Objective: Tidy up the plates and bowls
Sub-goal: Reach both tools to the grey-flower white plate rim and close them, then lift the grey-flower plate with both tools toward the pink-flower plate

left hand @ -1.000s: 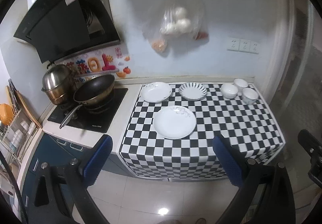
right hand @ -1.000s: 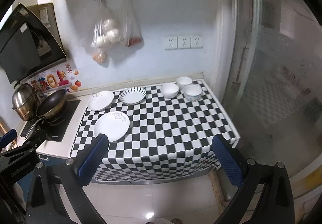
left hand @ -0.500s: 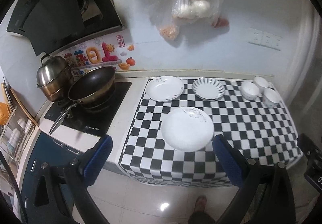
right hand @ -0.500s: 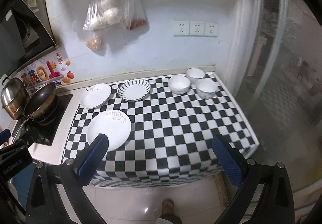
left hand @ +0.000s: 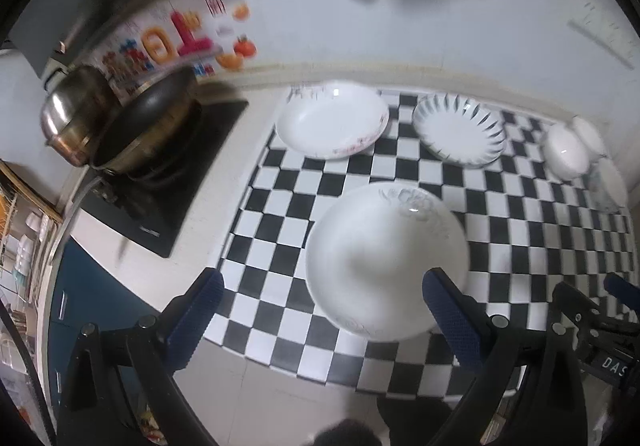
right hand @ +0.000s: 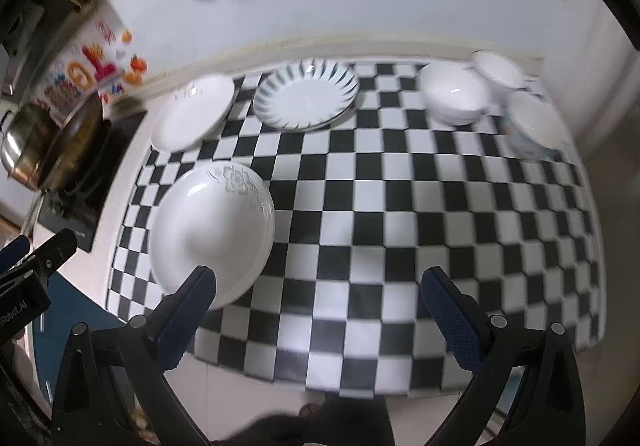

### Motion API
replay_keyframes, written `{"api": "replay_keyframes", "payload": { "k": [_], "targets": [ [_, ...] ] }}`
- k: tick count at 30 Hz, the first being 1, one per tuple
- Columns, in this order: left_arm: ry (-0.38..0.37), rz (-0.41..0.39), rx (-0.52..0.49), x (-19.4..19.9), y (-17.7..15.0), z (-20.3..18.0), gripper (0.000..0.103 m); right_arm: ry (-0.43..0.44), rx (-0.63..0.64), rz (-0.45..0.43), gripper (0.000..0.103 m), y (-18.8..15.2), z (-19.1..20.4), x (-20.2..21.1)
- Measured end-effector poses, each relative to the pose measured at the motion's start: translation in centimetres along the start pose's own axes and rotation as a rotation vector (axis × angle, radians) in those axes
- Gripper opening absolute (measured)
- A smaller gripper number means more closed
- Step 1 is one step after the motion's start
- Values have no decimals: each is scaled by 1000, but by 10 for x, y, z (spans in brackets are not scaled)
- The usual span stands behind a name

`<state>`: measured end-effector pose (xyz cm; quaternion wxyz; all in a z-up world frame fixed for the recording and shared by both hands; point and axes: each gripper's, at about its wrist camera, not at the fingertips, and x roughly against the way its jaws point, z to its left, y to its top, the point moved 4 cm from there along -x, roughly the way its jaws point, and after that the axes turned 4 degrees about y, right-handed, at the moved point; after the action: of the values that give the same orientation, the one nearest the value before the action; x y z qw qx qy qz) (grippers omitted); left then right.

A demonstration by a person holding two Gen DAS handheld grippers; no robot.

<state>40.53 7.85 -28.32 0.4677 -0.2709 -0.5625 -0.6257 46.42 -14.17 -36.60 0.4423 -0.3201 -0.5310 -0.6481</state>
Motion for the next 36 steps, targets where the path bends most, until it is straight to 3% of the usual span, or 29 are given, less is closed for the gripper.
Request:
{"api": "replay_keyframes", "payload": {
  "k": [9, 15, 18, 20, 21, 23, 28, 29, 30, 36],
  "targets": [
    [-57, 215, 2, -113, 14, 1, 88, 75, 18, 249, 103, 32, 6, -135],
    [-108, 324, -2, -166, 15, 15, 81, 95, -35, 323, 103, 38, 15, -177],
    [-146, 359, -7, -184, 14, 20, 61, 115, -66, 364, 102, 37, 22, -191],
    [-162, 395, -14, -195, 13, 23, 42, 130, -80, 391, 93, 34, 28, -200],
    [-177, 413, -14, -202, 12, 25, 42, 146, -88, 409, 84, 32, 31, -205],
    [-193, 429, -26, -211, 11, 27, 42, 152, -99, 428, 79, 30, 35, -209],
    [-298, 459, -37, -221, 11, 23, 38, 170, -114, 429, 54, 31, 43, -209],
    [-323, 466, -37, -222, 11, 21, 32, 178, -122, 435, 35, 30, 44, -210],
    [-337, 473, -40, -222, 10, 19, 33, 174, -133, 453, 29, 28, 45, -212],
    [-330, 469, -52, -219, 9, 21, 33, 157, -139, 441, 24, 25, 42, -210]
  ]
}}
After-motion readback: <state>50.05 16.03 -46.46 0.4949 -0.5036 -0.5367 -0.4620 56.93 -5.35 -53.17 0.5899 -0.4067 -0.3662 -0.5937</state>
